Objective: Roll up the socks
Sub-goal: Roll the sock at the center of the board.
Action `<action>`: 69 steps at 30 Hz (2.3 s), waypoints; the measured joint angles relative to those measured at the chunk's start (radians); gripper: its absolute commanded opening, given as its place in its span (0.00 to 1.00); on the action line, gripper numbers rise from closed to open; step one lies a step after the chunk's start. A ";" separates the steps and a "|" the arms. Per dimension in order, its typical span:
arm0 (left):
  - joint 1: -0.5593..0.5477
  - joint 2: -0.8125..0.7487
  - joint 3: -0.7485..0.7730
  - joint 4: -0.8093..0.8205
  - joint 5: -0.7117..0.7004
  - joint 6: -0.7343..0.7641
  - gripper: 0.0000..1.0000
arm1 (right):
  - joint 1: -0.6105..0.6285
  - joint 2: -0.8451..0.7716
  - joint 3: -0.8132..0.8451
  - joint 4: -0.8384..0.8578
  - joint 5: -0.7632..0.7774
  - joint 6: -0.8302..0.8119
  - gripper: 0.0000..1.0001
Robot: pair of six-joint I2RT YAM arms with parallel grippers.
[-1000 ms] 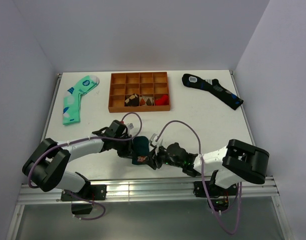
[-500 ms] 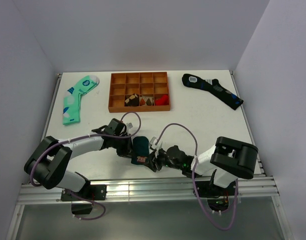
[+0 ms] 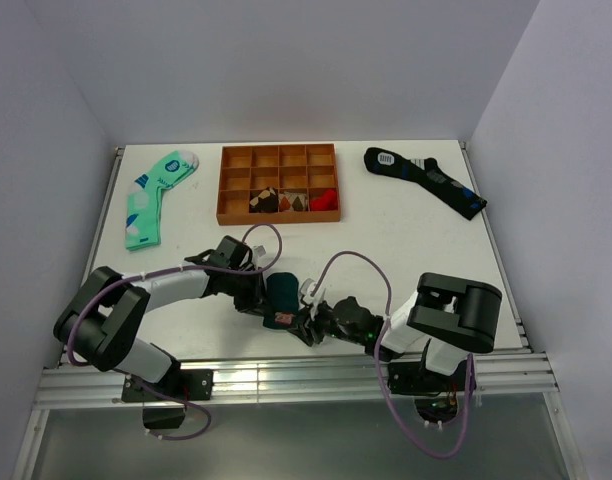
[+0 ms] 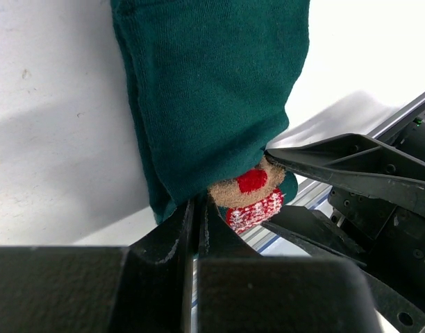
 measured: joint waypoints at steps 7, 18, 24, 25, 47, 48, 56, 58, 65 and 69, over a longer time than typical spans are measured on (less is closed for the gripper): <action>0.005 0.010 -0.008 0.020 0.011 -0.005 0.00 | 0.003 0.026 -0.003 0.038 0.008 0.001 0.42; 0.014 0.013 -0.032 0.063 0.015 -0.033 0.00 | -0.007 0.023 0.023 -0.006 -0.015 0.066 0.27; 0.014 -0.047 -0.056 0.062 -0.067 -0.048 0.03 | -0.020 0.010 0.097 -0.142 -0.046 0.158 0.23; 0.012 -0.061 -0.063 0.064 -0.085 -0.052 0.04 | -0.024 0.006 0.109 -0.166 -0.051 0.178 0.23; -0.149 -0.344 -0.246 0.279 -0.414 -0.177 0.28 | -0.293 -0.089 0.224 -0.639 -0.379 0.526 0.15; -0.158 -0.363 -0.258 0.287 -0.433 -0.178 0.29 | -0.300 -0.081 0.245 -0.668 -0.394 0.527 0.15; -0.261 -0.520 -0.357 0.364 -0.602 -0.176 0.33 | -0.338 -0.072 0.334 -0.881 -0.461 0.513 0.16; -0.288 -0.561 -0.381 0.389 -0.638 -0.173 0.34 | -0.349 -0.071 0.366 -0.954 -0.472 0.493 0.16; -0.381 -0.679 -0.506 0.526 -0.753 -0.149 0.35 | -0.395 0.017 0.558 -1.258 -0.516 0.395 0.17; -0.452 -0.686 -0.554 0.592 -0.839 -0.122 0.35 | -0.420 0.087 0.680 -1.426 -0.529 0.319 0.17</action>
